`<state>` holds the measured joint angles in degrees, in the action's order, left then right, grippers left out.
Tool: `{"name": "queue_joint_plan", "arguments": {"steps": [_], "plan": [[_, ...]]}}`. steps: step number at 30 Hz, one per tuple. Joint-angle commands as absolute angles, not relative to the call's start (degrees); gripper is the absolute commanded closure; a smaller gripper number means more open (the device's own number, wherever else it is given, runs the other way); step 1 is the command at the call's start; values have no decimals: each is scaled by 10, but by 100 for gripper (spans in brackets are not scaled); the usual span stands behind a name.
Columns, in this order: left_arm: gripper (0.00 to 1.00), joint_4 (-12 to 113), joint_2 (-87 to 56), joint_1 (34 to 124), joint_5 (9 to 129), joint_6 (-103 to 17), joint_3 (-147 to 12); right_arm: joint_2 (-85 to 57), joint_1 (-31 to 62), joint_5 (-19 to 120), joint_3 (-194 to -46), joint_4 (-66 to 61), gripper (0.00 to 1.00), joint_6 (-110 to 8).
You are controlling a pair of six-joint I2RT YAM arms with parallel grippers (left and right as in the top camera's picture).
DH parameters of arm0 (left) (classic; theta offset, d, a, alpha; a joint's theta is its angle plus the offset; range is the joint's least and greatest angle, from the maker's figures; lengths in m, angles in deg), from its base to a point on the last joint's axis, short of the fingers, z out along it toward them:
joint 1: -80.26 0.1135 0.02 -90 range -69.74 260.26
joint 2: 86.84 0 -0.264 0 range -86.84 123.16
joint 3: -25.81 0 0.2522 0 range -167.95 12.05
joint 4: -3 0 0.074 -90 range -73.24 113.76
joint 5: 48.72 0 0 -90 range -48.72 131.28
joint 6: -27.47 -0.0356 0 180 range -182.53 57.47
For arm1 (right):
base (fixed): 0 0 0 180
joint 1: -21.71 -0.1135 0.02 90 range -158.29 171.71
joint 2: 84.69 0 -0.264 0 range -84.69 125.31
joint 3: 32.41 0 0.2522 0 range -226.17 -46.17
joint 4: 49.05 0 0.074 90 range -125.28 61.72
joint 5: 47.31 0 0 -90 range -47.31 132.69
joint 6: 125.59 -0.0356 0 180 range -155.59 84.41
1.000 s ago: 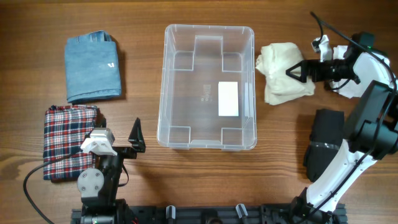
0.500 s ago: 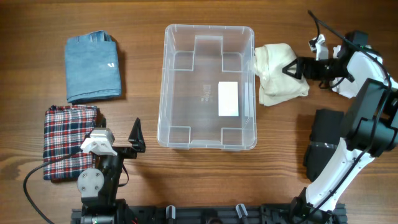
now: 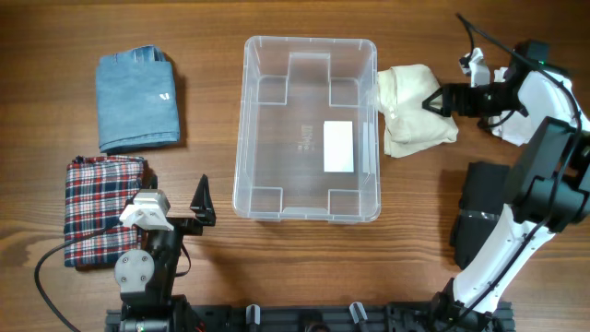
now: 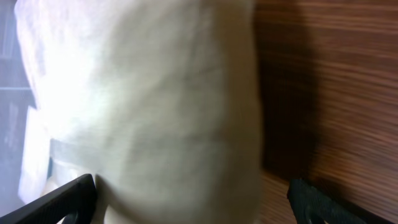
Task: Pack container
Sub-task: 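Lower the right gripper and grasp the cream cloth bundle, then lift the cream bundle and carry it over the bin with right gripper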
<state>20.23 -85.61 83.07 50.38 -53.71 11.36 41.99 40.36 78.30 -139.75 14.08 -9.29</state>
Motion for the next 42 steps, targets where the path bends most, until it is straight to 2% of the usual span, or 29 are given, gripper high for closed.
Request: {"name": "queue_joint_plan", "arguments": {"steps": [1,11,12,13,15,18,22,30,34,42], "plan": [[0,203,-857,836,507,-548,117,438,373,796,-1398,151,0,-71],[0,203,-857,836,507,-548,117,443,336,768,-1395,148,1,-71],[0,203,-857,836,506,-548,117,443,336,768,-1395,147,23,-73],[0,203,-857,836,506,-548,117,443,336,768,-1395,147,37,-73],[0,203,-857,836,507,-548,117,443,337,768,-1395,147,58,-73],[0,203,-857,836,506,-548,117,443,337,768,-1395,146,81,-85],[0,203,-857,836,506,-548,117,443,340,768,-1395,145,94,-198],[0,203,-857,836,506,-548,117,441,383,777,-1404,128,96,-320],[0,203,-857,836,506,-548,117,426,419,852,-1419,136,96,-375],[0,203,-857,836,506,-548,117,323,474,921,-1424,130,96,-439]]}}
